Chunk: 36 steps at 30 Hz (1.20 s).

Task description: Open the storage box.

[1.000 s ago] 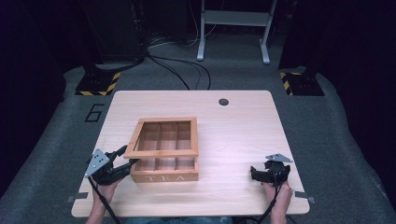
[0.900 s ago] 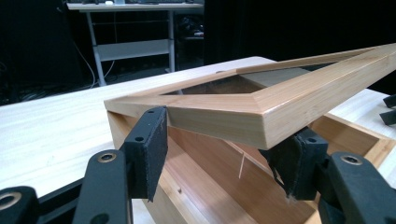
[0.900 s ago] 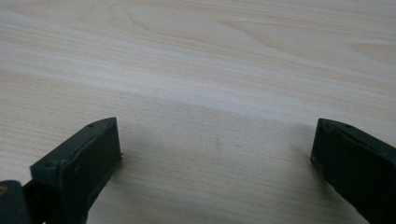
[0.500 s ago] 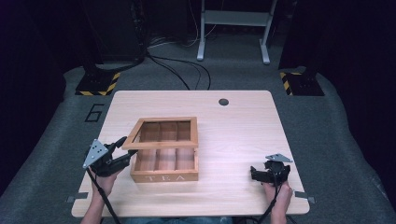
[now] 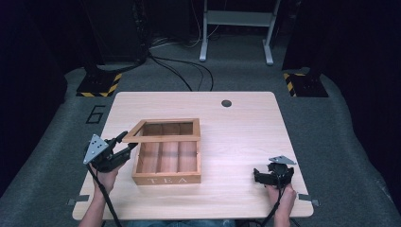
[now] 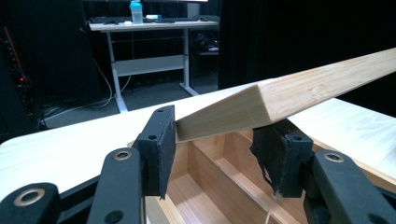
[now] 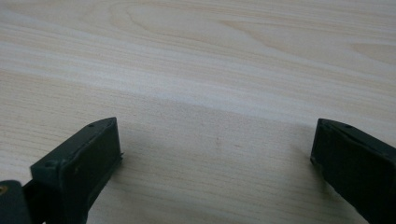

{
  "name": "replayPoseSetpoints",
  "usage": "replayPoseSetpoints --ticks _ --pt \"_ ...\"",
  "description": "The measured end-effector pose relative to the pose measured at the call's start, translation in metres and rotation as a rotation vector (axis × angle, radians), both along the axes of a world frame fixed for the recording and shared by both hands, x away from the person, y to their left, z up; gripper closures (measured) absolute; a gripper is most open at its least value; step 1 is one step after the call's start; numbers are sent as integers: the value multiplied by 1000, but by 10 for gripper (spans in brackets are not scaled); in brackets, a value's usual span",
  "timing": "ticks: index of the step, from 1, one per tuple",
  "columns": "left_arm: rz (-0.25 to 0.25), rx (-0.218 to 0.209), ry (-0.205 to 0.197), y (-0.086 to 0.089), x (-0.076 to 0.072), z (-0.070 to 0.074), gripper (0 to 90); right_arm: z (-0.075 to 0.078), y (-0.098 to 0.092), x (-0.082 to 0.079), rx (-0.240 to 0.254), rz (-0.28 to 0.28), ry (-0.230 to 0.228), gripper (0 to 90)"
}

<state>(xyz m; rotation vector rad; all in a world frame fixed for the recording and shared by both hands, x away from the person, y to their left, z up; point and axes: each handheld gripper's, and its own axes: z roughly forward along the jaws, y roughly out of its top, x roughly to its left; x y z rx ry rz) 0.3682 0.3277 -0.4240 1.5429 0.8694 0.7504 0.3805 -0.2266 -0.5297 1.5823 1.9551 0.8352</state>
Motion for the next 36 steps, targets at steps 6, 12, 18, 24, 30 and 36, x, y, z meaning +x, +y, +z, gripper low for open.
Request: replayPoseSetpoints --ticks 6,12,18,24,30,36 --pt "7 1 -13 -1 3 5 499 0 0 0 0 0 -1 10" --pt "18 -11 -18 0 8 16 533 0 0 0 0 1 -1 11" --pt "24 2 -11 0 17 22 538 0 0 0 -1 0 -1 10" --pt "30 -1 -9 0 24 24 563 0 0 0 0 -1 0 10" --pt "29 -8 9 1 30 20 568 0 0 0 0 -1 0 11" --pt "28 -8 13 2 29 20 572 0 0 0 0 0 -1 11"
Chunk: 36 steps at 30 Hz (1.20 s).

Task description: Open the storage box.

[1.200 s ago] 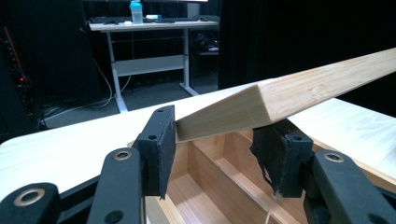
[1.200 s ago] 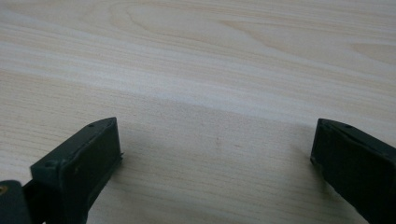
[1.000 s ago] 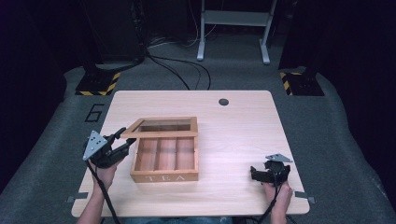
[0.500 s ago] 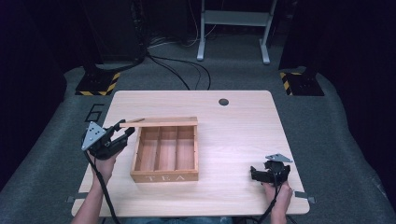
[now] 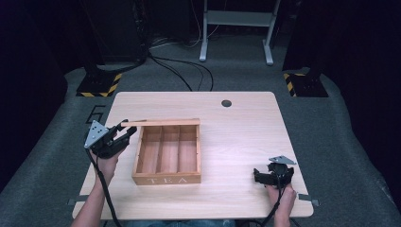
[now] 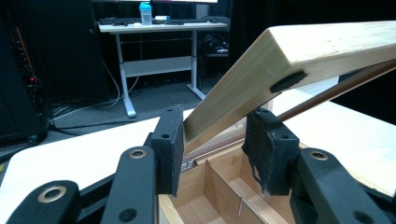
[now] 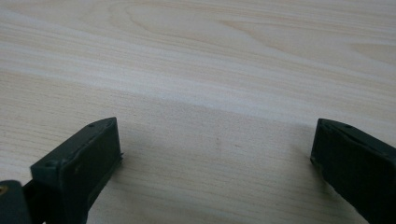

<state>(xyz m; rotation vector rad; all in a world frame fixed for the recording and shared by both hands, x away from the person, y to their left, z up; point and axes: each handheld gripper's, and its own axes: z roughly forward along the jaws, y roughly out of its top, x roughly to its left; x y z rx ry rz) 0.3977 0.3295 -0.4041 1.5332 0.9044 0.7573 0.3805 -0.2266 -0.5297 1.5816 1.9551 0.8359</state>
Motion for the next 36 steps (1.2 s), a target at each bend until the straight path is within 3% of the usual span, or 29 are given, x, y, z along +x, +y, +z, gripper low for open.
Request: replayPoseSetpoints --ticks 36 --pt "5 23 -14 -1 -3 -1 596 0 0 0 -1 2 -2 11"
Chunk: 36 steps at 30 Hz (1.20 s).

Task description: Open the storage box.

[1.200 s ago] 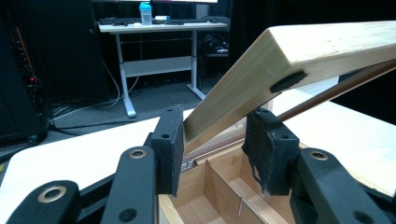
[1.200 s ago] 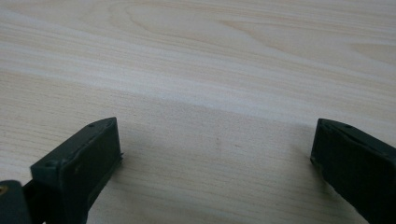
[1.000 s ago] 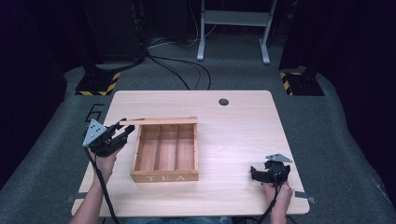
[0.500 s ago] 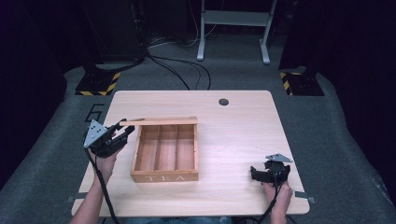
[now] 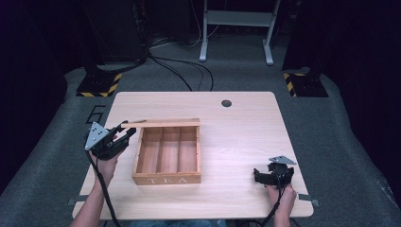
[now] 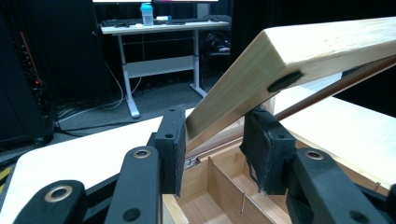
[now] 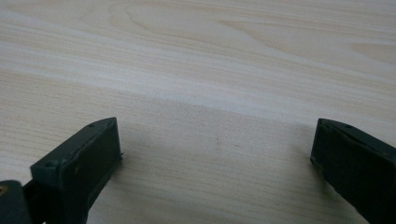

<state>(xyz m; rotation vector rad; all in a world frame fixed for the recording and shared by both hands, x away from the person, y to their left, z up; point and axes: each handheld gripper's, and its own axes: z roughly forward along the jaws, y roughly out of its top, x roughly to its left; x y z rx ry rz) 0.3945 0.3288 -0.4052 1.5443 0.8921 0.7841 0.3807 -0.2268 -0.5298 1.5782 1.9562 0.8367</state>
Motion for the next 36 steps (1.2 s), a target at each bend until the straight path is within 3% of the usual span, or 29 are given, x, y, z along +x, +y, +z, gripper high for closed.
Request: replayPoseSetpoints --ticks 36 --pt "8 15 0 0 -3 0 601 0 0 0 1 -3 2 12"
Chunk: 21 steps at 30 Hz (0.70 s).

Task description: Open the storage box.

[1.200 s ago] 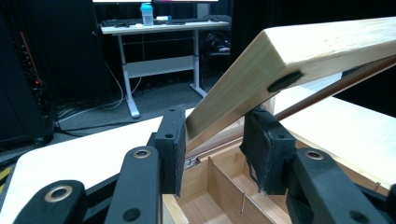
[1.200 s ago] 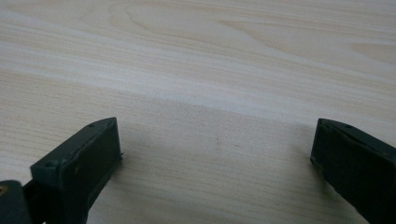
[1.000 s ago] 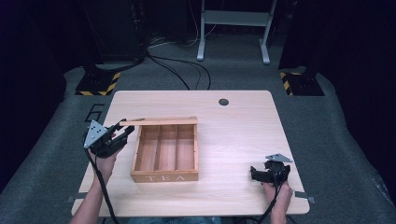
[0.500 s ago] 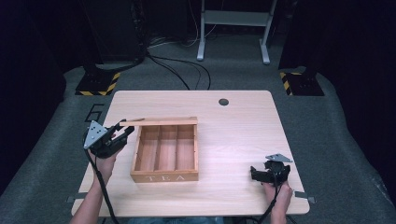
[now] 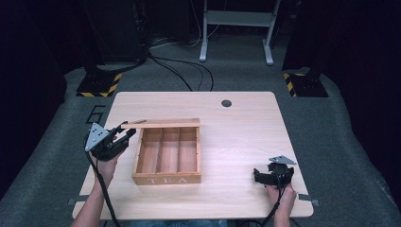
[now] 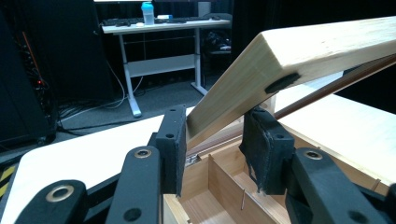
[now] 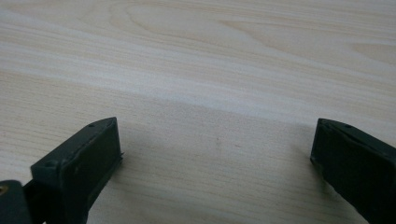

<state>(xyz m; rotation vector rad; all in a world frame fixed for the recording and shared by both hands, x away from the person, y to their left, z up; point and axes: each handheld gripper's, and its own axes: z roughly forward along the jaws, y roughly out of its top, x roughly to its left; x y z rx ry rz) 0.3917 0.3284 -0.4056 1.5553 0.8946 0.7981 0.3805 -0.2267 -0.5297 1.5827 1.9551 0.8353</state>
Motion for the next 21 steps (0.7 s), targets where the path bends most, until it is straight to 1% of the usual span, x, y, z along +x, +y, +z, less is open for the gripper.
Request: replayPoseSetpoints --ticks 13,21 --pt "2 -6 -1 -1 0 0 601 0 0 0 0 0 0 12" --pt "-1 5 4 0 0 1 602 0 0 0 0 1 0 12"
